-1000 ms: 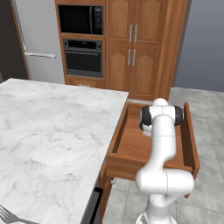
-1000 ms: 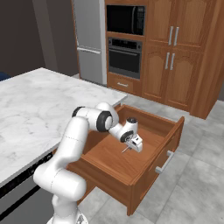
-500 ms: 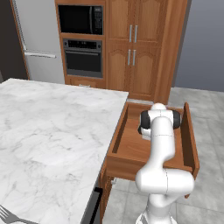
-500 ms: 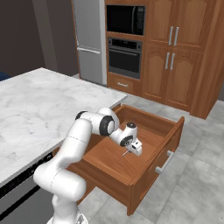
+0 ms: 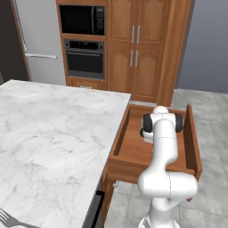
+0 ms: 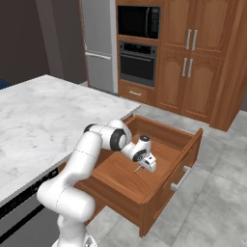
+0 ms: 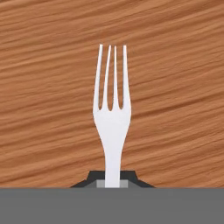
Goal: Organize the utensils by type. Pick up the wooden spoons from the counter and place them in the open cabinet. Then pick up the metallic utensils from the counter and place them in the open drawer.
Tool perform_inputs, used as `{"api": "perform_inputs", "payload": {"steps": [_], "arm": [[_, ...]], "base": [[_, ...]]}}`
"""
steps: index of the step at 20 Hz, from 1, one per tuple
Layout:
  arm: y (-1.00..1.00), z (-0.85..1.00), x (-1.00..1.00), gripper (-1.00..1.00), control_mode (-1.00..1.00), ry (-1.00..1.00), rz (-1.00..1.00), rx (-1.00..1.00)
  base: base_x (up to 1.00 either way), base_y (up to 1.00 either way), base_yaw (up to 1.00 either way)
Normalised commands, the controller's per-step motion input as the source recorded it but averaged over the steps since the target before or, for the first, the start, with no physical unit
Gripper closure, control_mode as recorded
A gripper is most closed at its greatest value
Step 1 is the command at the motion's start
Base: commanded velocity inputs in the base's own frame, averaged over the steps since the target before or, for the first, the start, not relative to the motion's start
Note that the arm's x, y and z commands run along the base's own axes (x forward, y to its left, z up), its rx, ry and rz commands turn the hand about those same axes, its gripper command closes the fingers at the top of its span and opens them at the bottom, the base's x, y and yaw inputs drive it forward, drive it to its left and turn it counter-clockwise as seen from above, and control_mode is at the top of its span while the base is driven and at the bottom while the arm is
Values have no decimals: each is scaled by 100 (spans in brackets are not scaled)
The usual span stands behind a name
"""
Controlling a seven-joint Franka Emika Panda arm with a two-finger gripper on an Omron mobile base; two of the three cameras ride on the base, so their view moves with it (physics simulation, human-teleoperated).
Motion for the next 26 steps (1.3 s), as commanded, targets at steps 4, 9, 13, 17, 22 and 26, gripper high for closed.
{"api": "perform_inputs", "payload": {"steps": [4, 9, 13, 17, 22, 26], "arm": [[0, -22, 1, 100, -100, 0, 0, 0], [-2, -3, 0, -100, -100, 0, 0, 0], [-2, 11, 0, -100, -100, 0, -1, 0], [0, 36, -1, -100, -100, 0, -1, 0], [-2, 59, 0, -100, -100, 0, -2, 0], [0, 58, -13, -100, -100, -2, -1, -3]], "base": [[0, 0, 0], [0, 0, 0], [0, 0, 0], [0, 0, 0], [0, 0, 0], [0, 0, 0]]}}
